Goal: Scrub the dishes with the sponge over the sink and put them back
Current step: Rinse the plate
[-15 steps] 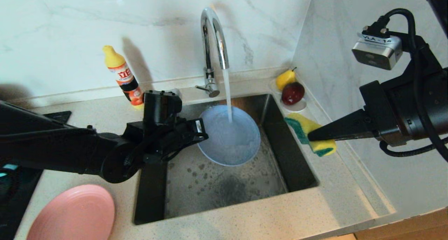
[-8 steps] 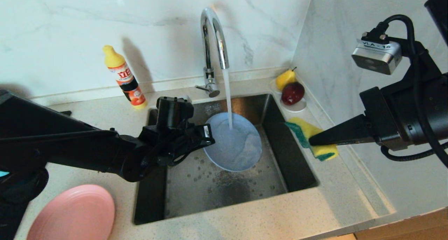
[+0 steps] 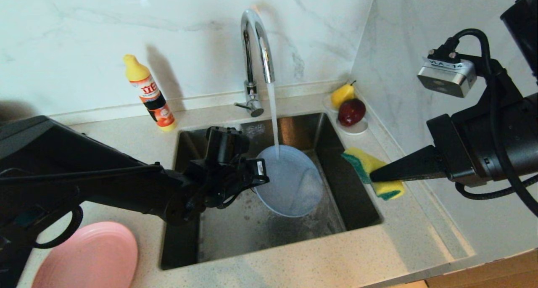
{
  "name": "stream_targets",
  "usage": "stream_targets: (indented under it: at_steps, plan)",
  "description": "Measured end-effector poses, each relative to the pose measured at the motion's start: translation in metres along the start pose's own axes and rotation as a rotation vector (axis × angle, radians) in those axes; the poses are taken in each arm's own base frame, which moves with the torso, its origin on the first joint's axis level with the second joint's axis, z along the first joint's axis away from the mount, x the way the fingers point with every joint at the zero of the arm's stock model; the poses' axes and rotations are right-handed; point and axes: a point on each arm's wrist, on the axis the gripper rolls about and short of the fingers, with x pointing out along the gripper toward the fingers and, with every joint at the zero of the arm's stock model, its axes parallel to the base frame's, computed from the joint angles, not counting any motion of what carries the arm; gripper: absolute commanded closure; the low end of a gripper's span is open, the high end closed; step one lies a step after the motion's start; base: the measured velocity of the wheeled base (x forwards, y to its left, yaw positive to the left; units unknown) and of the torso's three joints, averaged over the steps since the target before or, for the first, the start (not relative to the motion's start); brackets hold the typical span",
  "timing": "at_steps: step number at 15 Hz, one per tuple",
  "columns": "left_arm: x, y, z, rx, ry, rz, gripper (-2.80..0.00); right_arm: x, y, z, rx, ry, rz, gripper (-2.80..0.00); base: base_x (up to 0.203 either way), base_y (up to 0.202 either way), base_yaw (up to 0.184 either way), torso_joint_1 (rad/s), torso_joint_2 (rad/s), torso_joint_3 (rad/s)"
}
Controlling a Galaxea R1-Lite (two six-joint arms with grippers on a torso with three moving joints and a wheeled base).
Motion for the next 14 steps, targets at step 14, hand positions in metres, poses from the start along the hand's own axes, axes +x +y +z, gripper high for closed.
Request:
stream_targets:
  at_steps: [14]
  plan:
    - [-0.073,0.084,0.069,0.122,-0.195,0.195,0.00,0.009,-0.001,0.001,0.004,0.021,-0.005,0.00,0.000,0.000,0.000,0.000,0.00,0.000]
